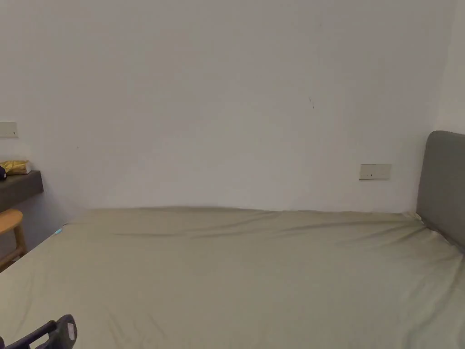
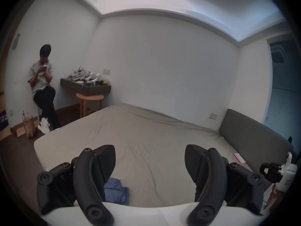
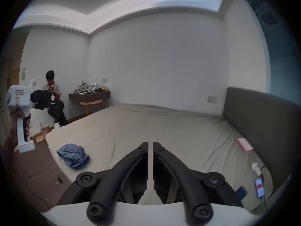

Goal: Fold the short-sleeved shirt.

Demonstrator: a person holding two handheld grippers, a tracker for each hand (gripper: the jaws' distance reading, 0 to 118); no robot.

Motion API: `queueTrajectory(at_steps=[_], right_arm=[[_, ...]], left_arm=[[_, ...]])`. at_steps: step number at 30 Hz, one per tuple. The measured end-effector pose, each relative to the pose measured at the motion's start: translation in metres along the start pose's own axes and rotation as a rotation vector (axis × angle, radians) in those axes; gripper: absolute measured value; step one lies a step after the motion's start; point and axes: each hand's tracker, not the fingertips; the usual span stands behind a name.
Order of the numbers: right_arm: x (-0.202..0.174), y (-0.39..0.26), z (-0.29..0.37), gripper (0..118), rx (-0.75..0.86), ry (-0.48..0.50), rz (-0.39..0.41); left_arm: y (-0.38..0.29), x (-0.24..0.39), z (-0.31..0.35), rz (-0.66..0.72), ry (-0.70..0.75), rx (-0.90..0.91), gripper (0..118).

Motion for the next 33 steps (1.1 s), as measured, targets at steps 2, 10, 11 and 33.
queueTrajectory(at_steps=[2,10,11,33], right_arm=[[0.003,0.002,0.008,11,0.029,0.002,-0.004],[0.018,0.002,0.019,71,0.049,-0.018,-0.058],[0.021,0.001,0.021,71,0.053,-0.020,-0.046],[0.021,0.012,0.033,108,0.131,-0.166,0.015]], left_arm=[[-0.003,0.030,0.008,-0.038,-0.021,0.041,90],[-0.021,0.105,0.018,-0.135,-0.078,0.127,113],[-0.023,0.109,0.017,-0.139,-0.092,0.119,113],[-0.030,0.158,0.045,-0.198,-0.222,0.111,118]])
